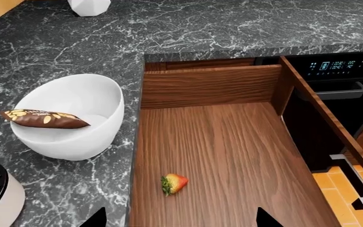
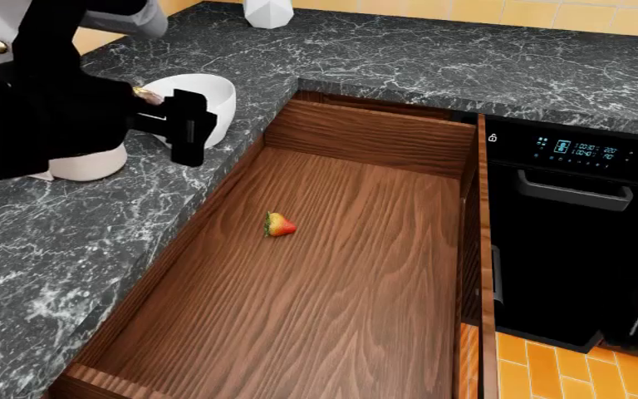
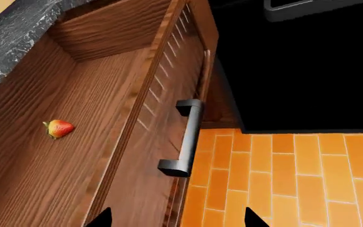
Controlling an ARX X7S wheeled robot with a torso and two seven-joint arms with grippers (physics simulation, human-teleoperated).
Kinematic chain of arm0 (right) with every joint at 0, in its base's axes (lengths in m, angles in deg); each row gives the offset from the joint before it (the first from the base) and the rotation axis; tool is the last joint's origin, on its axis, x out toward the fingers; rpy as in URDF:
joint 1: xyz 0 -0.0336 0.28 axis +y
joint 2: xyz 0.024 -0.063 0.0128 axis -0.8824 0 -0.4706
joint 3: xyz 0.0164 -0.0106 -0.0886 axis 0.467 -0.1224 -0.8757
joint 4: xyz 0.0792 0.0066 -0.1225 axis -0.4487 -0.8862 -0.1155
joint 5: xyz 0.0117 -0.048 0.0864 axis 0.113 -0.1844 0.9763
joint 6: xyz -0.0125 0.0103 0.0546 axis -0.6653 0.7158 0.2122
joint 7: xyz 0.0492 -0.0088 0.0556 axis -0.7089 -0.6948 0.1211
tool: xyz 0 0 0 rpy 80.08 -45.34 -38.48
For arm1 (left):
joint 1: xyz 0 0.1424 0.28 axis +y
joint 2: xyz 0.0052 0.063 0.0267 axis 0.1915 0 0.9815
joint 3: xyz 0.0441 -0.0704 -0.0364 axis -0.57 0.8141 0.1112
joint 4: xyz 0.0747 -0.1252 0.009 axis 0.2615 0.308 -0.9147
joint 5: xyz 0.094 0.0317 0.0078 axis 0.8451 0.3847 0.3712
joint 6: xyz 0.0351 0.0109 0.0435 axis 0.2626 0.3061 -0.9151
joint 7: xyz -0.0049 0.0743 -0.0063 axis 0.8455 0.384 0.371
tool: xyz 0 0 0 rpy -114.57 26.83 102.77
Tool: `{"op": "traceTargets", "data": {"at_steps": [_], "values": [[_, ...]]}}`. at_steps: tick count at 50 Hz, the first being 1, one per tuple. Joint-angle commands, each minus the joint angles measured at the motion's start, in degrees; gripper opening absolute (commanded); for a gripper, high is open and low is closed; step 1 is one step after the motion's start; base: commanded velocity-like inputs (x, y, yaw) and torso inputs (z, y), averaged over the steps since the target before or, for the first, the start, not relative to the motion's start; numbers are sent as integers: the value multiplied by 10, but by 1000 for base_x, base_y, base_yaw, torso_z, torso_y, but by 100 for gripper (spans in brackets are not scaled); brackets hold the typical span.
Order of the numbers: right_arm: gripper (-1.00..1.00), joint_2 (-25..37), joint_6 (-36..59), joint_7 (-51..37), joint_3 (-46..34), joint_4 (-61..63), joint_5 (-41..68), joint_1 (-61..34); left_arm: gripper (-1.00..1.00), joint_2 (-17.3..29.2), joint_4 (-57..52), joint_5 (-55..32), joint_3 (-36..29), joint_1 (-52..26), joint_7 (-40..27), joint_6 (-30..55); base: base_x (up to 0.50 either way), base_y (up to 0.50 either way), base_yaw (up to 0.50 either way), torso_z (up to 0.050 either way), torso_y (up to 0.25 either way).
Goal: Place the bar in the bowl and close the drawer.
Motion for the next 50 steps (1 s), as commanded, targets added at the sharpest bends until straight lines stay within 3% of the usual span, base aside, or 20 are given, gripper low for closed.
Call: {"op": "traceTargets", "data": {"at_steps": [1,23,50], "values": [[100,8,-150,164,-89,-36,50,95,100,-1,-4,-2,-4,3,0,-2,0,0,0,0,0],[100,-161,-125,404,-130,-278,77,143,100,1,-10,-4,-8,6,3,-8,0,0,0,0,0],[100,-396,-29,480,-174,-577,15,74,100,1,-6,1,-16,8,9,-15,0,0,0,0,0]]}}
